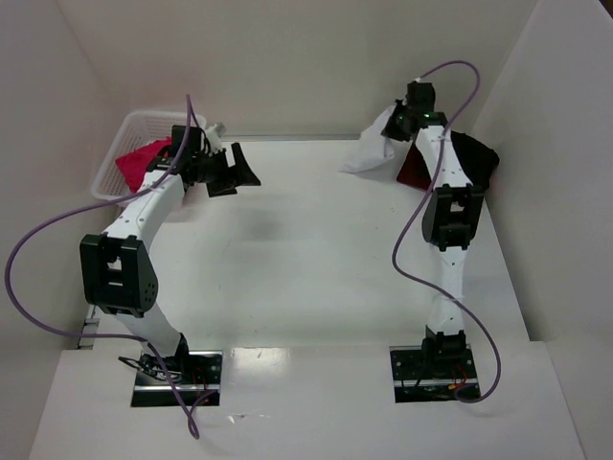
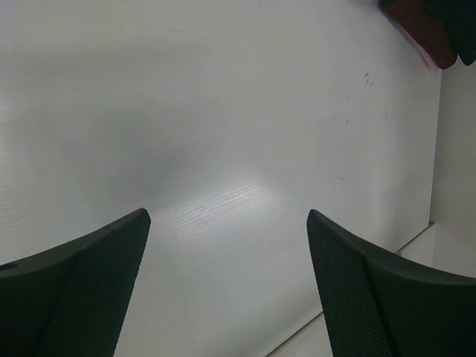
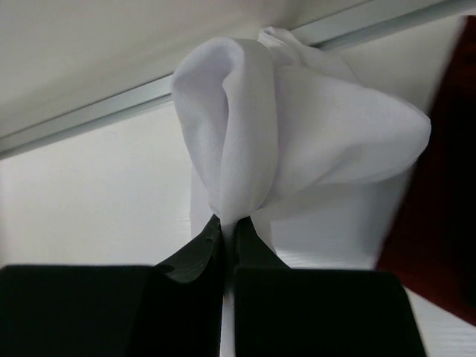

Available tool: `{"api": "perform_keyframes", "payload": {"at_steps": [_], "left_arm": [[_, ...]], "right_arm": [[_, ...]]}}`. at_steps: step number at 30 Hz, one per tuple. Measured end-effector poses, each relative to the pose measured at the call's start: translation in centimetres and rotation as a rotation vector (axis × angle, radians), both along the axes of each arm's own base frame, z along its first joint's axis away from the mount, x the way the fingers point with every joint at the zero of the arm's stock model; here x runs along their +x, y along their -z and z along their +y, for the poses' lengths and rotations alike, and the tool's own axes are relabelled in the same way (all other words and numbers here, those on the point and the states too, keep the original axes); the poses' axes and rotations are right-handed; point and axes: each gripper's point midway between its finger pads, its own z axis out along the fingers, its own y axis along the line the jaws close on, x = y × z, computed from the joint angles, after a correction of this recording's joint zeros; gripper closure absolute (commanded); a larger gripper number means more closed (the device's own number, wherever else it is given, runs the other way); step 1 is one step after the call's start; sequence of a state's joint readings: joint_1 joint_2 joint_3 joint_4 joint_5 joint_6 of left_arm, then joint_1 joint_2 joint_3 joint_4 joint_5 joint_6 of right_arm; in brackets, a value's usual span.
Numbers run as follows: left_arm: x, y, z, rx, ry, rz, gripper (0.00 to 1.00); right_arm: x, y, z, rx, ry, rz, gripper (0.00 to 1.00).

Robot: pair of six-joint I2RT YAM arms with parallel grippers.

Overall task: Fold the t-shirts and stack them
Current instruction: Put the neatly folded tshirt into the corner of the board with the right arm

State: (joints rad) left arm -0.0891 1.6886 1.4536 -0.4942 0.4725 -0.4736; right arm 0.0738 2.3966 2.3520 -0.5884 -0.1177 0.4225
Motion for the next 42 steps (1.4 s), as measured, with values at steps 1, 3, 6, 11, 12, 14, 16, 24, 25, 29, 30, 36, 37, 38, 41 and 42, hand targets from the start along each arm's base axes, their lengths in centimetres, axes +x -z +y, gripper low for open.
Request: {"api": "perform_keyframes", "payload": {"at_steps": [1,3,6,11,12,14,16,24,25,29,30,36,37,38,41,42], "left_arm": [[0.0,-0.1,0.0,-0.002,0.002,-0.003,0.06],[0.2,-0.4,-0.1,-0.006,0.005,-0.008,0.06],[0.7,-0.7,-0.3,-0.013,0.012,-0.017,0.06],[1.4,-0.3,-0.6,-0.026,0.024,-0.012,0.06],[1.5,-0.1,-0.7,-0.029,0.028,-0.006,0.06],[1.8,0.2,-0.8,-0.035,0.034,0.004,0.06],[2.1,0.7,-1.0,-0.040,0.040,0.013,0.06],[3.3,1.4,-1.5,-0.060,0.059,0.021,0.06],[3.4,1.3,-1.5,-0.062,0.060,0.020,0.06],[3.6,1.0,-1.6,-0.067,0.065,0.011,0.06],[3.7,0.9,-1.6,-0.068,0.066,0.008,0.06],[4.0,0.4,-1.6,-0.068,0.065,-0.007,0.06],[4.0,0.3,-1.6,-0.067,0.064,-0.009,0.06],[4.1,0.2,-1.6,-0.065,0.062,-0.011,0.06],[4.3,-0.1,-1.4,-0.056,0.053,-0.021,0.06],[4.5,-0.3,-1.3,-0.051,0.048,-0.025,0.06]], "right_arm": [[0.0,0.1,-2.0,-0.011,0.032,0.011,1.00],[-0.3,0.4,-5.3,-0.032,0.081,0.039,1.00],[-0.9,-0.3,-9.6,-0.060,0.137,0.057,1.00],[-1.2,-3.2,-14.1,-0.087,0.194,0.013,1.00],[-1.4,-3.6,-14.9,-0.089,0.204,0.009,1.00],[-1.9,-4.5,-16.3,-0.094,0.225,0.002,1.00],[-2.4,-5.5,-17.8,-0.100,0.248,-0.008,1.00],[-4.6,-9.3,-23.2,-0.151,0.366,-0.056,1.00],[-5.0,-9.6,-23.7,-0.156,0.379,-0.058,1.00],[-6.3,-9.5,-24.8,-0.173,0.416,-0.034,0.86],[-6.6,-9.2,-25.0,-0.176,0.423,-0.025,0.78],[-7.6,-7.2,-25.9,-0.212,0.454,0.031,0.00],[-7.8,-6.8,-25.9,-0.213,0.458,0.042,0.00],[-8.0,-6.4,-25.9,-0.217,0.461,0.052,0.00],[-8.4,-6.4,-25.9,-0.221,0.462,0.059,0.00],[-8.6,-6.7,-25.8,-0.219,0.461,0.054,0.00]]}}
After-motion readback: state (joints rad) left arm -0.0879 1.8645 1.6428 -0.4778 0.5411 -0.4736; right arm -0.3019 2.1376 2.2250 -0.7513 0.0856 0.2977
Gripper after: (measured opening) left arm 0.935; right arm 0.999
